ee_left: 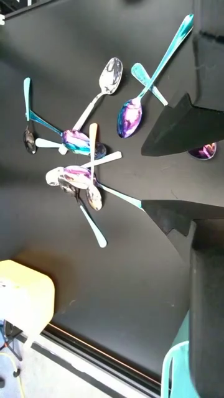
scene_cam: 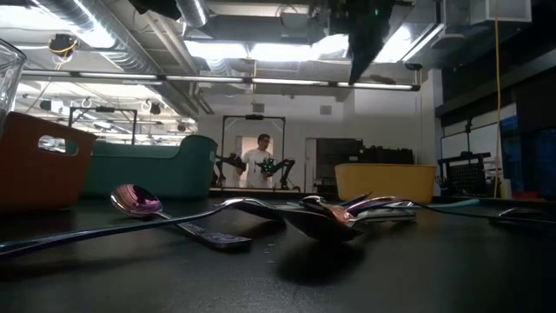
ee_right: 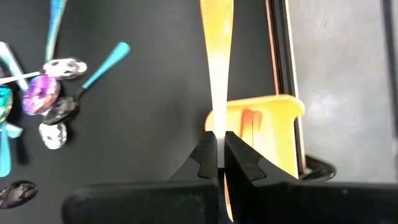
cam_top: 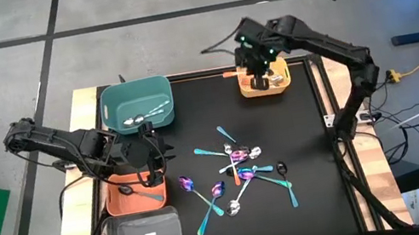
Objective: Sort silverware by color (type)
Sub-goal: Put the orange spoon into the yellow bin
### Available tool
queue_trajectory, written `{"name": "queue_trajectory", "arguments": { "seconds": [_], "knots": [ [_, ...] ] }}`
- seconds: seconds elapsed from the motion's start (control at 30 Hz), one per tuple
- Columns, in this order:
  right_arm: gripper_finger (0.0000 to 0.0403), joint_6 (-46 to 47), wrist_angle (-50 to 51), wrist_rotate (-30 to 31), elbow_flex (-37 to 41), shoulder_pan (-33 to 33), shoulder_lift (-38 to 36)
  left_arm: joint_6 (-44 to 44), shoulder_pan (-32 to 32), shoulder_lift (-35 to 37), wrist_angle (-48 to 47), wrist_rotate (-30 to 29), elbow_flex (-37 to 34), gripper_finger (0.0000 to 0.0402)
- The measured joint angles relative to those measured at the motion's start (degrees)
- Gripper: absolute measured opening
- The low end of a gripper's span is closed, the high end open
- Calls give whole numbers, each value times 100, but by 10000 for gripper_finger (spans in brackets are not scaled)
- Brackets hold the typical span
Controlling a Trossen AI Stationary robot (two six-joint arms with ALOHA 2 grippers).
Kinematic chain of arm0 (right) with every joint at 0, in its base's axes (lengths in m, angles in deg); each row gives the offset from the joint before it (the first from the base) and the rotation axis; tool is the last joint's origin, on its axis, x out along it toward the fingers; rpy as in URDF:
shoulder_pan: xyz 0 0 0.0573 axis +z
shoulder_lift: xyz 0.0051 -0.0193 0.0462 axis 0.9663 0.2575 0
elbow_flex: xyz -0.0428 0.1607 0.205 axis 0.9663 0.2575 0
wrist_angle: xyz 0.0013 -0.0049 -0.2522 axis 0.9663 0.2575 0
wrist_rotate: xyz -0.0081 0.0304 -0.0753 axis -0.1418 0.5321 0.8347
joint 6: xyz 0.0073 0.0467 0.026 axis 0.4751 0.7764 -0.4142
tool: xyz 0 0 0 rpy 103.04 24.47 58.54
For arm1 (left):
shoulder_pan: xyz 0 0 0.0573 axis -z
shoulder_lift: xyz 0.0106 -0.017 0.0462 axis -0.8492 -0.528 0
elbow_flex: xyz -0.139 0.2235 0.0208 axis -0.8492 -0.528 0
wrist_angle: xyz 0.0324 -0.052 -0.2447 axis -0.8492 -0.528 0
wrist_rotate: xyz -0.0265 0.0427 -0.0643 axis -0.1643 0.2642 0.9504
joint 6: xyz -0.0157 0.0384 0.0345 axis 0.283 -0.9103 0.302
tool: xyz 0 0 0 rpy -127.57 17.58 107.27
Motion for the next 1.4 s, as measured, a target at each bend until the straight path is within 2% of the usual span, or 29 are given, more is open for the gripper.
{"name": "queue_trajectory", "arguments": {
  "seconds": [0.2, 0.57, 0.8, 1.03, 1.4],
  "knots": [
    [1, -128, -929, -407, 893, -825, 2, 0, 0, 0, 25, -27, 0, 118],
    [1, -148, -2640, -426, 2725, -1752, 7, -2, 0, 0, 29, -37, 0, 118],
    [1, -314, -3615, -612, 3687, -1979, 7, -2, 0, 0, 27, -222, 0, 118],
    [1, -340, -4399, -606, 4246, -2012, 10, -4, -37, 0, 25, -332, 0, 118],
    [1, -570, -4680, -414, 4697, -2005, 12, -4, -178, 2, 23, -330, 0, 118]
  ]
}}
